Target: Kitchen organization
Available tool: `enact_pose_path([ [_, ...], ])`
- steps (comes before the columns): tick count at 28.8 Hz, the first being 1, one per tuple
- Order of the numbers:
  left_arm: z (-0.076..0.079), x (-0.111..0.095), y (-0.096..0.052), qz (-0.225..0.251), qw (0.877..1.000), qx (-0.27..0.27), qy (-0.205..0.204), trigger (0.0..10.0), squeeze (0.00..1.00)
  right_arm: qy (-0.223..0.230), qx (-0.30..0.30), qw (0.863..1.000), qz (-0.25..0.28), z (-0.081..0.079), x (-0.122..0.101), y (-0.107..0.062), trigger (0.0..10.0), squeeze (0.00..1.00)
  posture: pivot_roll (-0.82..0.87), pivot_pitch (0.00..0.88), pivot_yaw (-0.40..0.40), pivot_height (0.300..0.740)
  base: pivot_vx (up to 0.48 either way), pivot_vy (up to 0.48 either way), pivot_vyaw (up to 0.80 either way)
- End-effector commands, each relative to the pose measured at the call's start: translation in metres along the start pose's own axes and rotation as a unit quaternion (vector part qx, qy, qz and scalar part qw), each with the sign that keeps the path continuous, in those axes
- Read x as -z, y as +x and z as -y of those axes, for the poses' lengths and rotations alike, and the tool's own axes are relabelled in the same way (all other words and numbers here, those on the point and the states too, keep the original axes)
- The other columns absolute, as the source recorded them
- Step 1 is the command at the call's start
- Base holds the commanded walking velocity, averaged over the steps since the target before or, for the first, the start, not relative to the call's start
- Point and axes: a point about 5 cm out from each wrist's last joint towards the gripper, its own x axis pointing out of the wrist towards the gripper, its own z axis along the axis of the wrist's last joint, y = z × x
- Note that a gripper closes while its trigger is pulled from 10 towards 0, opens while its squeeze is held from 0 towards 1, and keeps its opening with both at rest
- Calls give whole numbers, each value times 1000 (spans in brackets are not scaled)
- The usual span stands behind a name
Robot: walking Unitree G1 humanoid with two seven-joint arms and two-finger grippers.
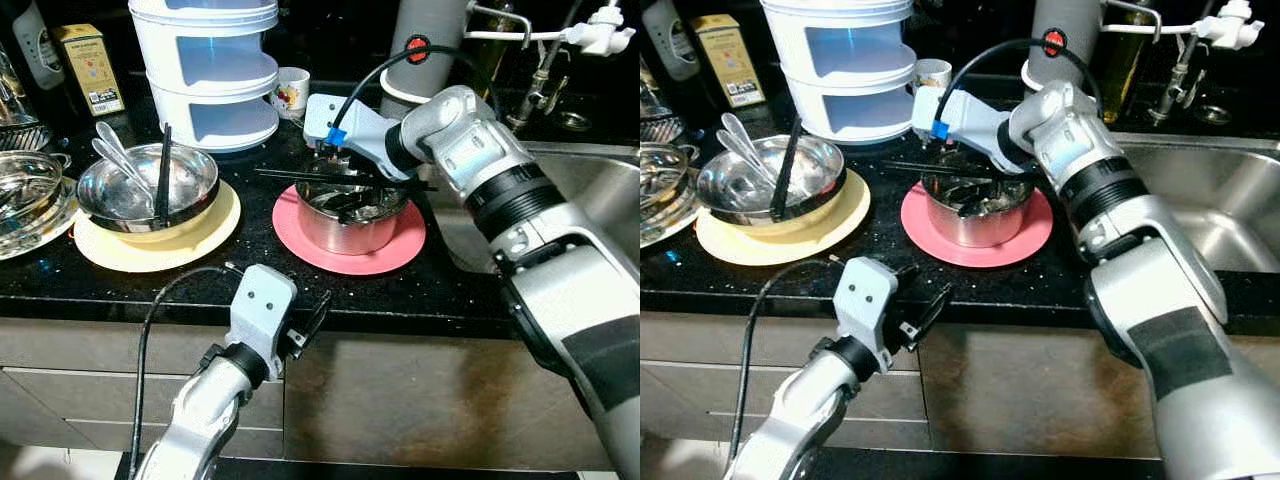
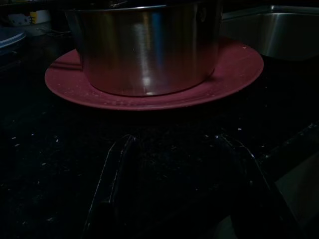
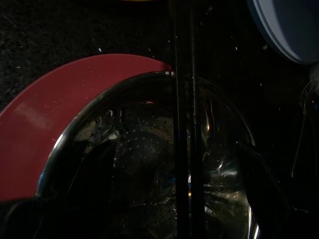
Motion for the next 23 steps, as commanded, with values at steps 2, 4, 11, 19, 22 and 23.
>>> enact_pose_path([
  [2,-1,19,-2,-53,999,-7,1,10000,0,6,19,1000,-6,6,-2,-3,980,0,35,0,-77,740,0,0,0],
  [4,-1,19,-2,-52,999,-7,1,10000,0,5,24,1000,-12,7,-1,-4,0,0,32,0,-77,740,0,0,0],
  [11,-1,19,-2,-51,999,-9,-1,10000,0,8,24,999,-25,8,5,-5,0,0,28,0,-76,740,0,0,0],
  [19,-1,18,0,-47,999,-8,-2,10000,0,5,24,999,-31,10,8,-7,0,0,28,0,-79,740,0,0,0],
  [22,-1,17,0,-47,999,-8,-2,10000,0,4,22,999,-30,10,8,-7,0,0,29,0,-77,740,0,0,0],
  [23,-1,17,0,-47,999,-8,-2,10000,0,4,22,999,-30,10,8,-7,0,0,29,0,-77,740,0,0,0],
])
